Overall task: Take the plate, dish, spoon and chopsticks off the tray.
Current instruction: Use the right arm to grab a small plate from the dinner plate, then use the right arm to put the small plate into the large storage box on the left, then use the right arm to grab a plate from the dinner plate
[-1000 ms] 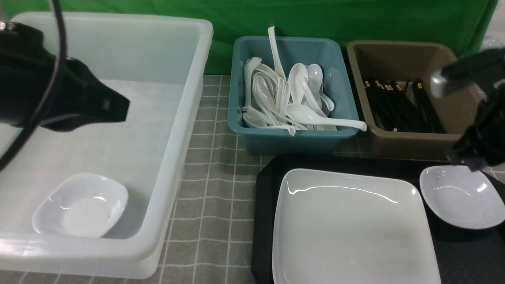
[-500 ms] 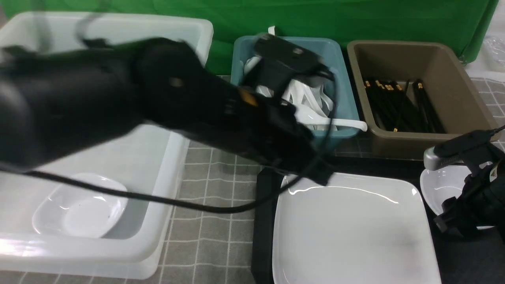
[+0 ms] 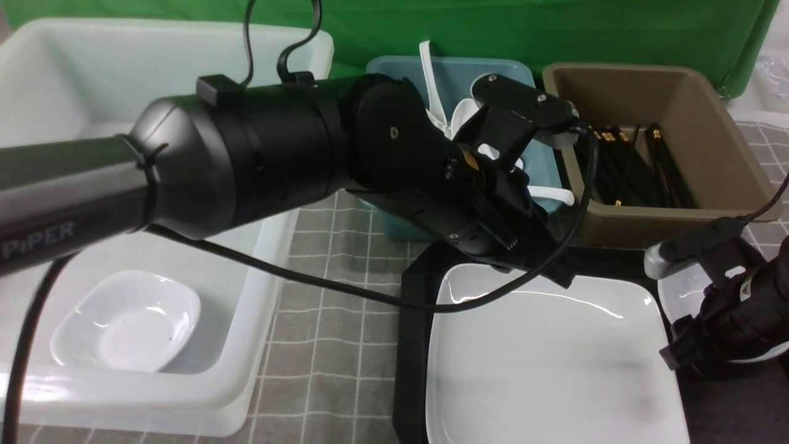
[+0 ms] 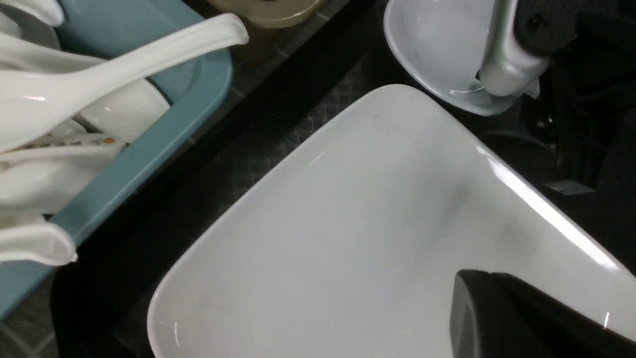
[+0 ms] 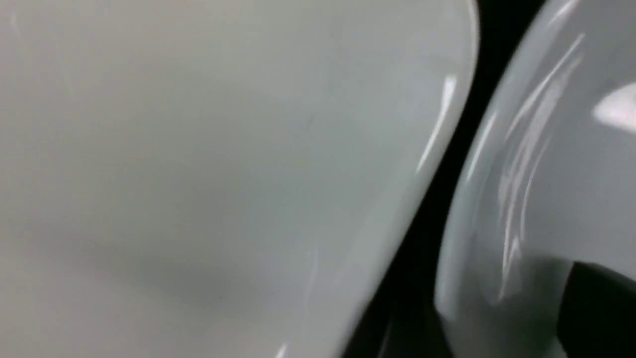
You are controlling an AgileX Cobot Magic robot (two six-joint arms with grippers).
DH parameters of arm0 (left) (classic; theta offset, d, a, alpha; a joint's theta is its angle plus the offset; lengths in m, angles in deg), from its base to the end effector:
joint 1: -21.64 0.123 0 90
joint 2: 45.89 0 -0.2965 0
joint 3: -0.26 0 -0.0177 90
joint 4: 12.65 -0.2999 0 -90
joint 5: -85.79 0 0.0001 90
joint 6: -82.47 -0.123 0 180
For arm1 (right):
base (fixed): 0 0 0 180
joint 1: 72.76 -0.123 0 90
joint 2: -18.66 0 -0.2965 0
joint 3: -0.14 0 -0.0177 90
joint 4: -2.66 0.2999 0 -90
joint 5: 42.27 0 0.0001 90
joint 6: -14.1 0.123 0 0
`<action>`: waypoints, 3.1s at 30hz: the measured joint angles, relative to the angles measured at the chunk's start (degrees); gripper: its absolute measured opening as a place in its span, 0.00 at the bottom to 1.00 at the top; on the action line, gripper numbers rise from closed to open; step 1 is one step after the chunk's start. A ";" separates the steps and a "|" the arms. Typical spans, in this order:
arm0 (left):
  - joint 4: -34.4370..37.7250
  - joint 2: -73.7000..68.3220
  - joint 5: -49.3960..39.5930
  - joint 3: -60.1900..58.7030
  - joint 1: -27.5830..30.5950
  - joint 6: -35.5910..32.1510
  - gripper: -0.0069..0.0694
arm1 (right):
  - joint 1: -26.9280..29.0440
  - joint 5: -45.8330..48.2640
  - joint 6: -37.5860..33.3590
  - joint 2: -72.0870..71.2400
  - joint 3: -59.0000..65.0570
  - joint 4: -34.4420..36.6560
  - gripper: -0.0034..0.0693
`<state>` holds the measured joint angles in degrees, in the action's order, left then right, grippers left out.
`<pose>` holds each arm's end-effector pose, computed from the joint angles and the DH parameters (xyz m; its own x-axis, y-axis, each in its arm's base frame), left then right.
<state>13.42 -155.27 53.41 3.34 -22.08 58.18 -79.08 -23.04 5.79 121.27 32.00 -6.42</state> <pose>0.3227 -0.3487 0.2495 -0.4939 0.5156 -0.7002 0.8062 0.5731 -0.1468 0.3445 0.0317 0.1049 -0.8257 -0.3834 -0.4138 -0.3415 0.9236 -0.1743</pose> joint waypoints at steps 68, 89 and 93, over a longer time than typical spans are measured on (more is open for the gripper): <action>5.14 47.27 -16.01 -26.73 64.36 1.55 0.09 | -49.66 47.05 -2.83 40.16 -103.05 21.02 0.70; 10.28 33.62 -2.82 -26.17 12.86 -3.04 0.09 | -10.63 45.79 2.78 3.94 -50.04 14.25 0.07; 8.15 27.13 0.19 -22.31 9.17 -3.04 0.09 | -3.75 40.57 2.96 1.13 -38.01 16.15 0.08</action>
<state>21.57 -128.15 53.60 -18.97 -12.90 55.14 -82.83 17.53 8.74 122.40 -6.01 9.73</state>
